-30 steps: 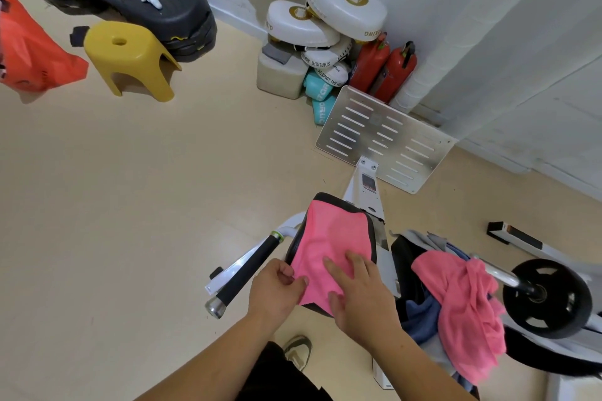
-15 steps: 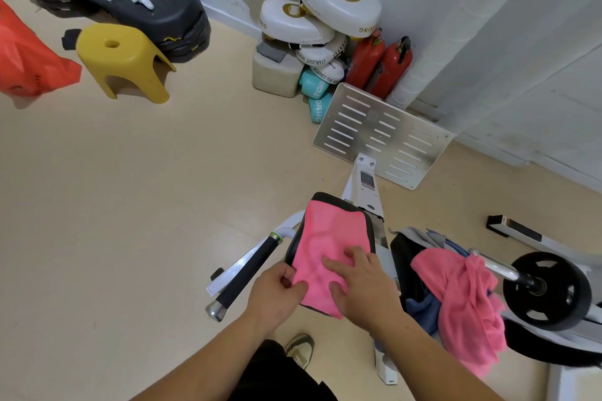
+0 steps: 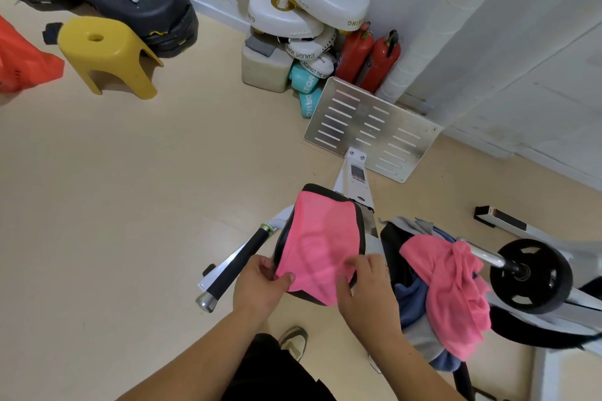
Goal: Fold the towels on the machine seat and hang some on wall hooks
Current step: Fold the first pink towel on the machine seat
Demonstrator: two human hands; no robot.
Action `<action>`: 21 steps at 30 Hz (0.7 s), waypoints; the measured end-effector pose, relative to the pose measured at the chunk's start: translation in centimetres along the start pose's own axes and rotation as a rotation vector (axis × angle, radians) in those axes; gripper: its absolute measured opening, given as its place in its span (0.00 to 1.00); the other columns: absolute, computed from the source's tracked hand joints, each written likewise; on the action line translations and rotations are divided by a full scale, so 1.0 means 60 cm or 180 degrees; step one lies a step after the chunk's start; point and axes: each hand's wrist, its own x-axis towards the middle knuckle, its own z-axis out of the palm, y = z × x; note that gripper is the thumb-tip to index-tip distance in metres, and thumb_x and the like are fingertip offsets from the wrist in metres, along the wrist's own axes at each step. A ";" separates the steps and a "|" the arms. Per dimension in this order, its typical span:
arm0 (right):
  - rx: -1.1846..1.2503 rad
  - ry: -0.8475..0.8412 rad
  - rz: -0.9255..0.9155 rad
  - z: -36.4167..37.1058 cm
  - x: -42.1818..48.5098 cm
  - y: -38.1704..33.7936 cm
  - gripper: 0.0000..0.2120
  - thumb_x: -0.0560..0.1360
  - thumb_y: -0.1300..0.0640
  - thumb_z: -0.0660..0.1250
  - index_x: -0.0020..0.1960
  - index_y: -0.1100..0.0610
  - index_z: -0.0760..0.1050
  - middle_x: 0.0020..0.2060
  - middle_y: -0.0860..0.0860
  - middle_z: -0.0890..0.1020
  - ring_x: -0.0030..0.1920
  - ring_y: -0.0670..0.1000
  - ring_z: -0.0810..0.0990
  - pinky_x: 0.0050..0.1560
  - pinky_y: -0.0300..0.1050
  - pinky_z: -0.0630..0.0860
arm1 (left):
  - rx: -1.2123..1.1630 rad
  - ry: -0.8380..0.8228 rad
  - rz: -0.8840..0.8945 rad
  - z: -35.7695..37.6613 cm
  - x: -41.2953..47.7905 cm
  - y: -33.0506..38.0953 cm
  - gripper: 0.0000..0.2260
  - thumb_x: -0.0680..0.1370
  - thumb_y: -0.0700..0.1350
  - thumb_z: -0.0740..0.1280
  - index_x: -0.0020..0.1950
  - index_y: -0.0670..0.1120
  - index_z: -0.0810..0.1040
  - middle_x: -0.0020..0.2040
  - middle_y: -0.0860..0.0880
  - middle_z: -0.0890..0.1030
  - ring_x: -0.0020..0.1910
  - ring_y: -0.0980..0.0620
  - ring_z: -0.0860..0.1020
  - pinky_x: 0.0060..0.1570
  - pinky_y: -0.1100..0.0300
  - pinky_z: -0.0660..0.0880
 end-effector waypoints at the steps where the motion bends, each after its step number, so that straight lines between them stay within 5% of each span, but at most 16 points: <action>1: 0.0216 -0.0177 0.0310 0.002 -0.008 0.007 0.04 0.77 0.57 0.67 0.51 0.51 0.73 0.47 0.48 0.75 0.46 0.51 0.75 0.45 0.48 0.76 | -0.0051 -0.0061 -0.0086 0.004 0.000 -0.004 0.16 0.69 0.46 0.81 0.47 0.45 0.76 0.40 0.51 0.80 0.38 0.52 0.78 0.40 0.59 0.74; 4: 0.0924 -0.0581 0.1201 0.006 -0.014 0.017 0.07 0.78 0.55 0.68 0.55 0.52 0.73 0.45 0.47 0.81 0.46 0.50 0.80 0.47 0.46 0.77 | -0.0114 -0.0292 -0.0153 0.011 -0.003 -0.005 0.13 0.70 0.46 0.81 0.39 0.45 0.77 0.36 0.49 0.80 0.37 0.49 0.79 0.42 0.55 0.77; 7: 0.1610 -0.0409 0.1859 0.017 -0.007 0.017 0.08 0.77 0.55 0.71 0.53 0.56 0.76 0.43 0.51 0.83 0.42 0.48 0.81 0.42 0.43 0.75 | -0.0079 -0.0408 -0.0064 0.008 -0.011 0.004 0.16 0.71 0.43 0.78 0.34 0.44 0.71 0.32 0.48 0.75 0.33 0.48 0.74 0.39 0.55 0.73; 10: 0.2109 -0.0374 0.2290 0.036 -0.005 0.015 0.12 0.71 0.54 0.77 0.49 0.57 0.77 0.45 0.56 0.84 0.41 0.53 0.80 0.46 0.52 0.81 | -0.0319 -0.0326 -0.0053 -0.003 -0.024 0.007 0.16 0.70 0.37 0.77 0.34 0.45 0.69 0.32 0.47 0.70 0.33 0.49 0.69 0.35 0.57 0.68; 13: 0.2586 -0.0236 0.2487 0.051 -0.010 0.003 0.15 0.70 0.60 0.79 0.51 0.58 0.75 0.47 0.57 0.83 0.46 0.57 0.83 0.54 0.57 0.84 | -0.0570 -0.0277 -0.0115 -0.018 -0.036 0.005 0.14 0.69 0.35 0.79 0.41 0.43 0.73 0.36 0.47 0.76 0.34 0.51 0.75 0.35 0.58 0.75; 16: 0.3014 -0.0281 0.2602 0.049 -0.017 0.000 0.15 0.72 0.63 0.76 0.56 0.60 0.76 0.51 0.61 0.84 0.51 0.61 0.85 0.56 0.62 0.84 | -0.0844 -0.0414 -0.0324 -0.030 -0.046 0.005 0.20 0.71 0.40 0.80 0.57 0.47 0.75 0.44 0.41 0.82 0.43 0.44 0.84 0.49 0.47 0.84; 19: 0.3056 -0.0714 0.2407 0.030 -0.042 0.002 0.03 0.76 0.65 0.69 0.49 0.63 0.80 0.55 0.70 0.82 0.49 0.59 0.85 0.60 0.65 0.81 | -0.0797 -0.0610 -0.0220 -0.042 -0.053 0.003 0.10 0.77 0.44 0.75 0.53 0.39 0.81 0.46 0.39 0.85 0.42 0.45 0.83 0.48 0.49 0.83; 21: 0.2959 -0.0874 0.2264 0.017 -0.062 0.005 0.12 0.74 0.59 0.70 0.49 0.69 0.79 0.58 0.71 0.79 0.46 0.57 0.82 0.62 0.67 0.78 | -0.0597 -0.0624 -0.0076 -0.048 -0.064 0.001 0.15 0.79 0.46 0.73 0.49 0.33 0.80 0.41 0.42 0.81 0.38 0.48 0.77 0.42 0.53 0.78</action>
